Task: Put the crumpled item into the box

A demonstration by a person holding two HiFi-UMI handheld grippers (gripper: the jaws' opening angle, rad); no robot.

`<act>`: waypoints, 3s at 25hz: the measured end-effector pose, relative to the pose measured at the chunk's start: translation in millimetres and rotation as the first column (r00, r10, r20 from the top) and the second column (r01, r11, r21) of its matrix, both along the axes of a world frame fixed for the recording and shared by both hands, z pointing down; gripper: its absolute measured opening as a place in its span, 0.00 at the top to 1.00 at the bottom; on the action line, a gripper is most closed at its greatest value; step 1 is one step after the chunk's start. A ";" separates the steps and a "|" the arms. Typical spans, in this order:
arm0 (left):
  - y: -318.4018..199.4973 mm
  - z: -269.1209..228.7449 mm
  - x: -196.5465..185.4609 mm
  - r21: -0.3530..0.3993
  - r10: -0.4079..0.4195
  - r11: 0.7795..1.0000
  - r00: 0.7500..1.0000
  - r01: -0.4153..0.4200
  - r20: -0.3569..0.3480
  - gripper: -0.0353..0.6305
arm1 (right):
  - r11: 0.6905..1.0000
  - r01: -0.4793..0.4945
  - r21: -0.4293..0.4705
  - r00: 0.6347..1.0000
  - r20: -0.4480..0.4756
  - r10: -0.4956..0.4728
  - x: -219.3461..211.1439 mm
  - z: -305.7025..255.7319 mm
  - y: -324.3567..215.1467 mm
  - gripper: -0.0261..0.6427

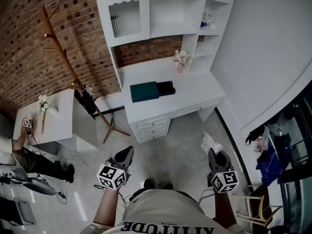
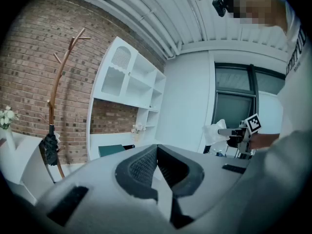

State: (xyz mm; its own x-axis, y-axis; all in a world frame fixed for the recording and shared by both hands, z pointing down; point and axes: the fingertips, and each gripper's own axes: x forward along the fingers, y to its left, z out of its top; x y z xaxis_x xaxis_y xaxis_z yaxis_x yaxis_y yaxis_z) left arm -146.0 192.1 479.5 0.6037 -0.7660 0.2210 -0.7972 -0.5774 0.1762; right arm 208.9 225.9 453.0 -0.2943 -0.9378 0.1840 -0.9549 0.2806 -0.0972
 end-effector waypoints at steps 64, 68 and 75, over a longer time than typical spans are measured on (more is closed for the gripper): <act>-128.3 21.2 93.8 -0.028 0.062 0.998 0.997 -0.060 0.046 0.91 | 0.998 0.047 -0.051 0.998 0.032 -0.045 64.1 17.2 -115.2 0.85; -169.7 24.8 84.9 -0.042 0.082 0.996 0.995 -0.080 0.049 0.91 | 0.997 0.039 -0.070 0.999 0.019 -0.037 52.9 18.9 -149.6 0.85; -239.9 33.4 65.2 -0.034 0.142 0.990 0.987 -0.140 0.075 0.91 | 0.996 0.017 -0.091 1.000 0.009 -0.017 23.5 23.8 -209.1 0.85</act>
